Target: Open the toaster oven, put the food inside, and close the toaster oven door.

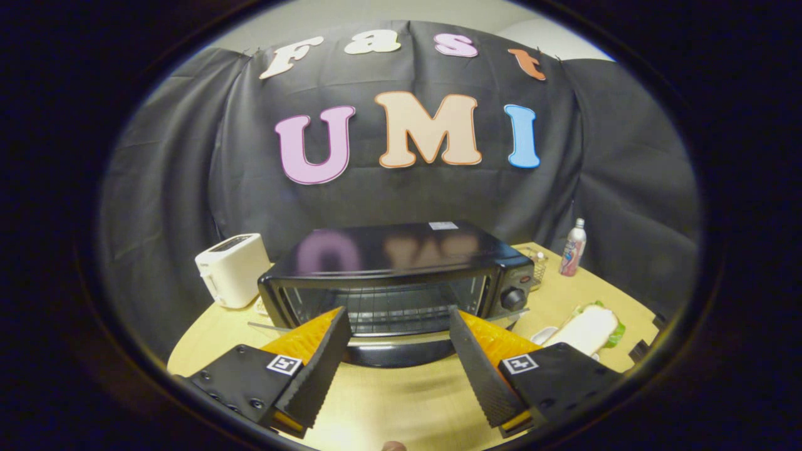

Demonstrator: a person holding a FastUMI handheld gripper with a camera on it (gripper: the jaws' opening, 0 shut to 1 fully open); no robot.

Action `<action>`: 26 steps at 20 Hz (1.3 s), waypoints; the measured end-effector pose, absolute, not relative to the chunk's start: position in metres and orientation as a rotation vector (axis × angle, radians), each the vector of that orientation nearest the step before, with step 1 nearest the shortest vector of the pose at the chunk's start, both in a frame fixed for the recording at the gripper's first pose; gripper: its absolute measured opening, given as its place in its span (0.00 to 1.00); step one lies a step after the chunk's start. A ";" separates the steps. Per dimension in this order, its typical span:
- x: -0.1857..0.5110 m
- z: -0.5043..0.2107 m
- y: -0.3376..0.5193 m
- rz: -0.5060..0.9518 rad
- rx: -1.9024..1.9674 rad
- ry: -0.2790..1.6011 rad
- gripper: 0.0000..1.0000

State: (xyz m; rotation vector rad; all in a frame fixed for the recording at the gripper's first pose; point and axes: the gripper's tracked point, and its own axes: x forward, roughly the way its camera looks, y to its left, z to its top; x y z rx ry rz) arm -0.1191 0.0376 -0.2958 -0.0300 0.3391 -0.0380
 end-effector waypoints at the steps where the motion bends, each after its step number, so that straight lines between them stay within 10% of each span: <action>1: -0.127 -0.299 0.036 -0.043 -0.040 0.345 1.00; 26: -0.163 -0.394 0.019 0.006 -0.139 0.572 1.00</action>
